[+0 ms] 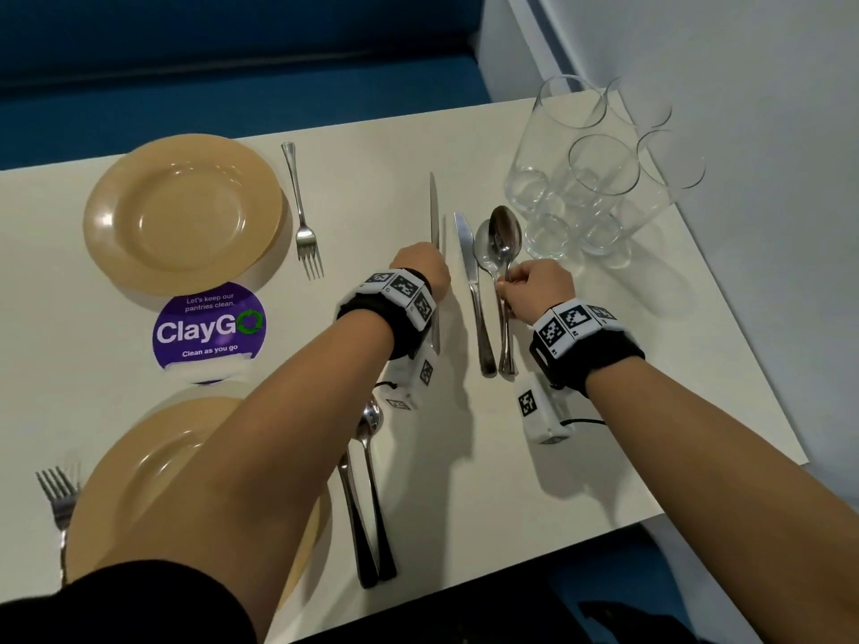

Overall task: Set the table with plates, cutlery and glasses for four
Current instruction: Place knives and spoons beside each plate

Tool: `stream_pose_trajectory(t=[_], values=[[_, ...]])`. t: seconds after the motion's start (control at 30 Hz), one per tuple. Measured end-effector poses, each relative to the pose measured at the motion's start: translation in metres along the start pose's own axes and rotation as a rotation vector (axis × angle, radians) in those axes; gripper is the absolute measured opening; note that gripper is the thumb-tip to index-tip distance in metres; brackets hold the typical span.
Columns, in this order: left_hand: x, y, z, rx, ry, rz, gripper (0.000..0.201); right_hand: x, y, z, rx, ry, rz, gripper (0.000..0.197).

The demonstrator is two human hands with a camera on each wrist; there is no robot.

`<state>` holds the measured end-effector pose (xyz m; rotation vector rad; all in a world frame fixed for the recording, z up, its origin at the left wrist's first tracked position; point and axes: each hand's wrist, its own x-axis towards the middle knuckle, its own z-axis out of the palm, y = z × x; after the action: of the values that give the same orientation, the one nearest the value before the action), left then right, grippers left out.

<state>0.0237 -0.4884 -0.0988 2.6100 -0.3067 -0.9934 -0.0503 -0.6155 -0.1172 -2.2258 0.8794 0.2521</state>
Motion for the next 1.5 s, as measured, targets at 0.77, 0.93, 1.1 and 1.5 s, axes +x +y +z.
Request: stream_pose_trajectory(t=[0.77,0.93,1.1,1.5], values=[[-0.106,-0.307,-0.106,-0.61,0.298,-0.01,0.039,-0.142,-0.255,0.193,-0.026,-0.026,-0.571,0.01],[-0.126,-0.392,-0.14,-0.554,0.188,-0.066,0.039,-0.164,-0.31,0.26,-0.518,-0.154,-0.898,0.028],[-0.132,-0.436,-0.153,-0.551,0.161,-0.05,0.044,-0.175,-0.348,0.295,-0.759,-0.289,-0.97,0.021],[-0.117,-0.497,-0.191,-0.919,0.471,-0.133,0.036,-0.15,-0.365,0.344,-0.566,-0.268,-0.454,0.018]])
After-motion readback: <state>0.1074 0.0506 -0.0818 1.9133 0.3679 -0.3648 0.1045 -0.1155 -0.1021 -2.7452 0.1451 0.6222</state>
